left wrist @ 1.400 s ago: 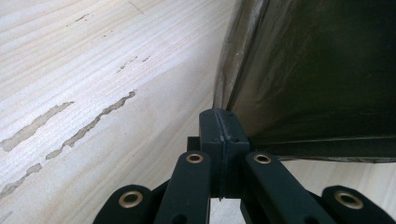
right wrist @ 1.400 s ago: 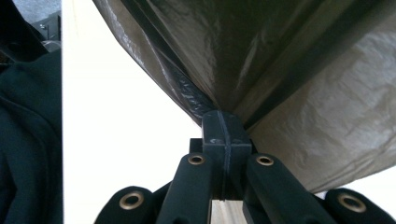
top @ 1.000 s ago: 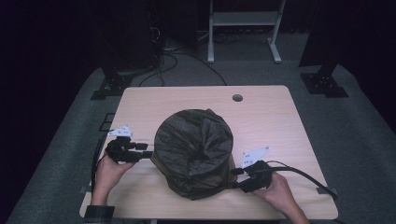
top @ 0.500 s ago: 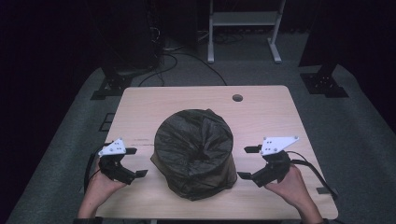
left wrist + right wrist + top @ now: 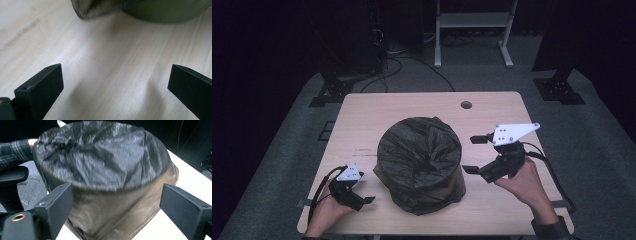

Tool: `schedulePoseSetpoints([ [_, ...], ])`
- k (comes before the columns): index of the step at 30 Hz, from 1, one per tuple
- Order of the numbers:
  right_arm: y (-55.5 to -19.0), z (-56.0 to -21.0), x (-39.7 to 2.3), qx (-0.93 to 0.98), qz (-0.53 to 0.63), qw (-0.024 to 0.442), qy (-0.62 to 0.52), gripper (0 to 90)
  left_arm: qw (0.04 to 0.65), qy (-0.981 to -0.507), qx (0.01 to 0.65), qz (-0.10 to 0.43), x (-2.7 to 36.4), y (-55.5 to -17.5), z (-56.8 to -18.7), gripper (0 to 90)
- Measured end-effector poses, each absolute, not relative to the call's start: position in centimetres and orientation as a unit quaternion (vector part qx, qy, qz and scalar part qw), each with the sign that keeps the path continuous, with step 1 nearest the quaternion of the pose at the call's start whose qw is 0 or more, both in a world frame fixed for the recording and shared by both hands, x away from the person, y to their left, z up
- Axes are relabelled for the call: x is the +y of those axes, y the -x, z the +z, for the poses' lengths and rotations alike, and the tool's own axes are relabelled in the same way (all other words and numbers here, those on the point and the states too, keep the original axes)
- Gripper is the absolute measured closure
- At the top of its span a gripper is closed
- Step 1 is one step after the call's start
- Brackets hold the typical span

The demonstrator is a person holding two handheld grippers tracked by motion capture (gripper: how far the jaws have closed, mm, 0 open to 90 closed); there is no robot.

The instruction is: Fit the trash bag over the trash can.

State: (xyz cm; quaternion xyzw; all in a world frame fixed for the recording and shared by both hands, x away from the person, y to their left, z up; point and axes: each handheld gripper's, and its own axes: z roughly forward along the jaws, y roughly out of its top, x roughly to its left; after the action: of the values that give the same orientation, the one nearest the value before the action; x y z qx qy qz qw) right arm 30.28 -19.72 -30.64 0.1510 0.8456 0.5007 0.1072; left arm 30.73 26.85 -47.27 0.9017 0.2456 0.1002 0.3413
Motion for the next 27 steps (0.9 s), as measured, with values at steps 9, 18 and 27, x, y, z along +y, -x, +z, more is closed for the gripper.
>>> schedulePoseSetpoints([
  [9,-31.8,-28.4,-16.5,0.866,0.473,0.101,-0.125,9.5,0.373,-0.893,0.228,0.102,27.0,-30.7,-48.3,0.0],
  [18,-33.3,-27.4,-12.5,0.893,0.430,0.086,-0.101,9.6,0.373,-0.894,0.227,0.101,26.9,-30.7,-48.3,0.0],
  [27,-35.2,-29.6,-8.1,0.932,0.345,0.055,-0.097,9.7,0.374,-0.894,0.226,0.100,26.9,-30.7,-48.3,0.0],
])
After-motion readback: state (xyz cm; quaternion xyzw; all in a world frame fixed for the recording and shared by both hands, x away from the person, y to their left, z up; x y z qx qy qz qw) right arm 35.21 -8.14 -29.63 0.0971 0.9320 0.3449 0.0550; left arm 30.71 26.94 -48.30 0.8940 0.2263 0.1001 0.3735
